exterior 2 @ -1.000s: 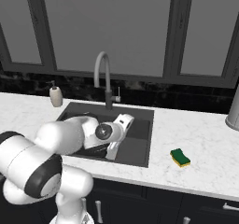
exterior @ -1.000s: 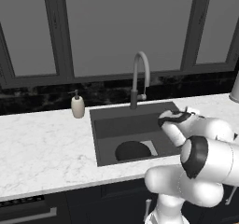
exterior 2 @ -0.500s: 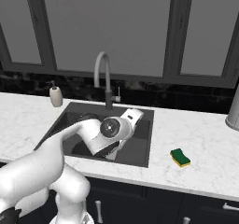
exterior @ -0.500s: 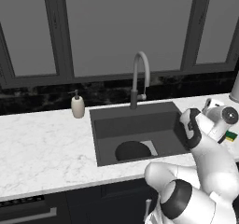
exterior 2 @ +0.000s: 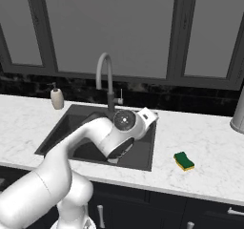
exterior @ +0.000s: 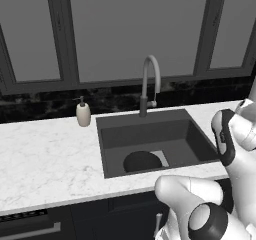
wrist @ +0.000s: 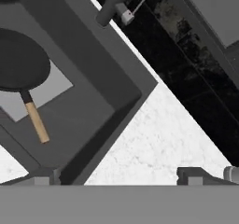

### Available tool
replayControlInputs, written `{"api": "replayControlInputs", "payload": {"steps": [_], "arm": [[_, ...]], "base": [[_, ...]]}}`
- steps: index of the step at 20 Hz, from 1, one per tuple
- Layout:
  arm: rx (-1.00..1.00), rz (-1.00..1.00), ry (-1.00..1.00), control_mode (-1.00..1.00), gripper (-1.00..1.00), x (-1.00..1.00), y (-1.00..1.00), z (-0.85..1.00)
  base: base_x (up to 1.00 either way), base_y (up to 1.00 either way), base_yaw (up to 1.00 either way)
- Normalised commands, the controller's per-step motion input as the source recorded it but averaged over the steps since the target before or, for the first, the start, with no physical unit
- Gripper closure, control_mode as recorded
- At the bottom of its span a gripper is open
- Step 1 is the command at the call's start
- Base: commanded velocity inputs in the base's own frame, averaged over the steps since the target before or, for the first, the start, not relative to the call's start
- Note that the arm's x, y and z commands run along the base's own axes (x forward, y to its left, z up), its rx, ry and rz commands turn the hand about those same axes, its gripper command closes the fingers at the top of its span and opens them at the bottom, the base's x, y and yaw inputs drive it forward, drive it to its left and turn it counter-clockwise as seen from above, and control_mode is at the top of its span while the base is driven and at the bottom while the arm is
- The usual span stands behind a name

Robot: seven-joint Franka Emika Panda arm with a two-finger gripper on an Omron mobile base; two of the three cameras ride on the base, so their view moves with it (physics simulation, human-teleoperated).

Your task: Pick the pan and sponge and place them into the sink. Then turn on the water.

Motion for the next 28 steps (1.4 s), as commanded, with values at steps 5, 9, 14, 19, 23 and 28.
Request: {"api": "replayControlInputs", "payload": {"steps": [5,9,14,19,23,28], "arm": [[0.17,-0.19,0.25,-1.00,-1.00,-0.01,-0.20,0.00],[0.27,-0.12,0.23,-1.00,-1.00,-0.02,-0.41,0.00],[0.17,-0.03,0.14,-1.00,-1.00,-0.05,-0.53,0.00],[0.00,-0.07,0.06,-1.00,-1.00,-0.01,-0.20,-0.03],[0.00,-0.14,0.05,-1.00,-1.00,0.00,-0.19,-0.20],[0.00,-0.09,0.07,-1.00,-1.00,0.02,-0.29,-0.30]], "base": [[0.00,0.00,0.00],[0.00,0.00,0.00],[0.00,0.00,0.00],[0.00,0.00,0.00],[0.00,0.00,0.00],[0.00,0.00,0.00]]}}
